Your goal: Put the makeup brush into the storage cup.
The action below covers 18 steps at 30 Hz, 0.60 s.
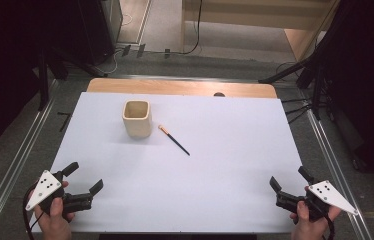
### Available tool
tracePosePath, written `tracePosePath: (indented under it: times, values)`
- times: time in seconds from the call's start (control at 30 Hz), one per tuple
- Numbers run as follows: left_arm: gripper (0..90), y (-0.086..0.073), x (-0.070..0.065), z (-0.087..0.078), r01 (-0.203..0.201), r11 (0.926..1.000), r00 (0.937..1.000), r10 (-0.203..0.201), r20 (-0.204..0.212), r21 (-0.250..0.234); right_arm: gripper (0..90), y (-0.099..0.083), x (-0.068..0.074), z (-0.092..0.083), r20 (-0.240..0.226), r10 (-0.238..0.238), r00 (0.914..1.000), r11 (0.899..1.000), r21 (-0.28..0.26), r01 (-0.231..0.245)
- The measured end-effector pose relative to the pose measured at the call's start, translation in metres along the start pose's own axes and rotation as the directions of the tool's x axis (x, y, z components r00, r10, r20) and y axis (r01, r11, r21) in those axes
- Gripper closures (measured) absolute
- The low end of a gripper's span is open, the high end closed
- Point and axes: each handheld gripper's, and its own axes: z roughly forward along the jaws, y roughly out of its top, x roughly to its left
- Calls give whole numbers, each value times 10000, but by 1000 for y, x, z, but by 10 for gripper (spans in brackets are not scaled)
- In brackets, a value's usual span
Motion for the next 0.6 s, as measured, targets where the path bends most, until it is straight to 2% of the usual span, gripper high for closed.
tracePosePath:
  times: [0.3,0.47,0.6]
  values:
    - [0,-1,-1,2,-22,10000,10000,21,53,66,4,7,4,4,-46,-183,9998,9998,120,184]
    - [0,-2,1,1,39,10000,10000,-39,16,48,7,16,12,14,-303,-409,9987,9985,362,420]
    - [0,-2,0,2,49,10000,10000,-49,20,83,18,26,17,21,-582,-480,9972,9981,356,501]
